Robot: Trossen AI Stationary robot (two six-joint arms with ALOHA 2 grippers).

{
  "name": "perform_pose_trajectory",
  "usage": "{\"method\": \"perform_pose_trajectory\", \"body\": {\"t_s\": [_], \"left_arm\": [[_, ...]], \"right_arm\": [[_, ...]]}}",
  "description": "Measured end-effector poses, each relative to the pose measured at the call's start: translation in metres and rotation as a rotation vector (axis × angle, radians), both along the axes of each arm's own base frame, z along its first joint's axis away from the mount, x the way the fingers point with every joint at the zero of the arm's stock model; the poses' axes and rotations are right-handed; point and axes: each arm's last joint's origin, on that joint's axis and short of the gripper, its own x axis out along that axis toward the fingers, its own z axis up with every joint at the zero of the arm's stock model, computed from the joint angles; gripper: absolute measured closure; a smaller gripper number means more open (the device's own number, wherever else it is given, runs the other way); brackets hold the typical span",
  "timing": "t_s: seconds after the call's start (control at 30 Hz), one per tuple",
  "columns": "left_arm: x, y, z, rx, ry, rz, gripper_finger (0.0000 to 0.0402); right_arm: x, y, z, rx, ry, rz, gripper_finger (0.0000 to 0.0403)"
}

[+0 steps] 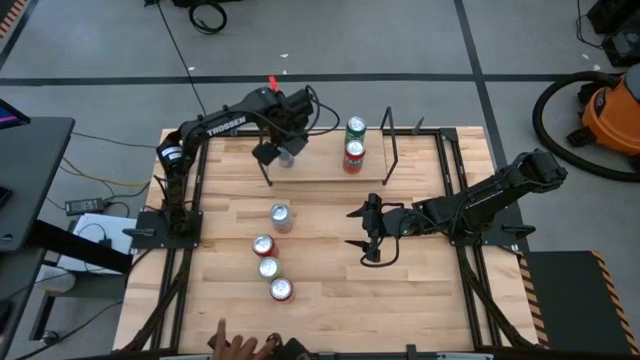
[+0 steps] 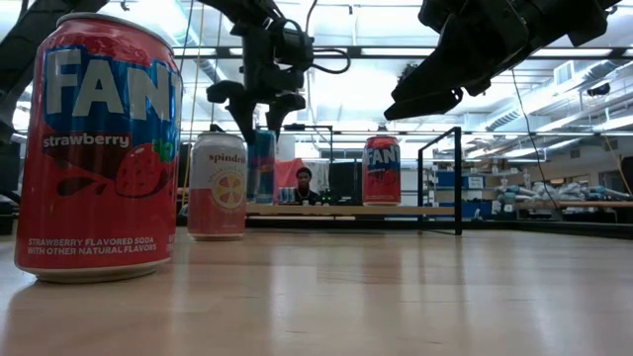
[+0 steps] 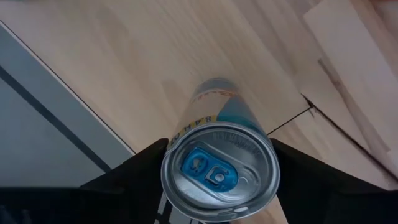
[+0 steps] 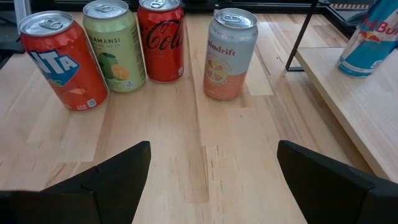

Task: Place canned beverage on shelf
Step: Put the blue soda can on the shelf, then put the white-orange soda can on the shelf

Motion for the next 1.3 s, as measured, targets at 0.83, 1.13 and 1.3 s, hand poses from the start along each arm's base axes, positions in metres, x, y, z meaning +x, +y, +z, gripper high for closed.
{"method": "perform_pose_trajectory", "body": {"t_s": [0.83,1.13,1.3], "left_arm": [[0.016,-0.018,0.001,0.101,-0.004,-0.054,0.0040],[0.033,-0.046,0.003,0.191,-0.003,-0.113,0.0040],[0.041,-0.063,0.003,0.237,-0.027,-0.044,0.0040]], "right_arm": [[0.000,0.000,0.000,0.001,0.000,-0.001,0.0041],[0.000,0.000,0.000,-0.005,0.001,0.002,0.0041],[0.000,0.000,0.000,-0.005,0.001,0.003,0.0041]]}}
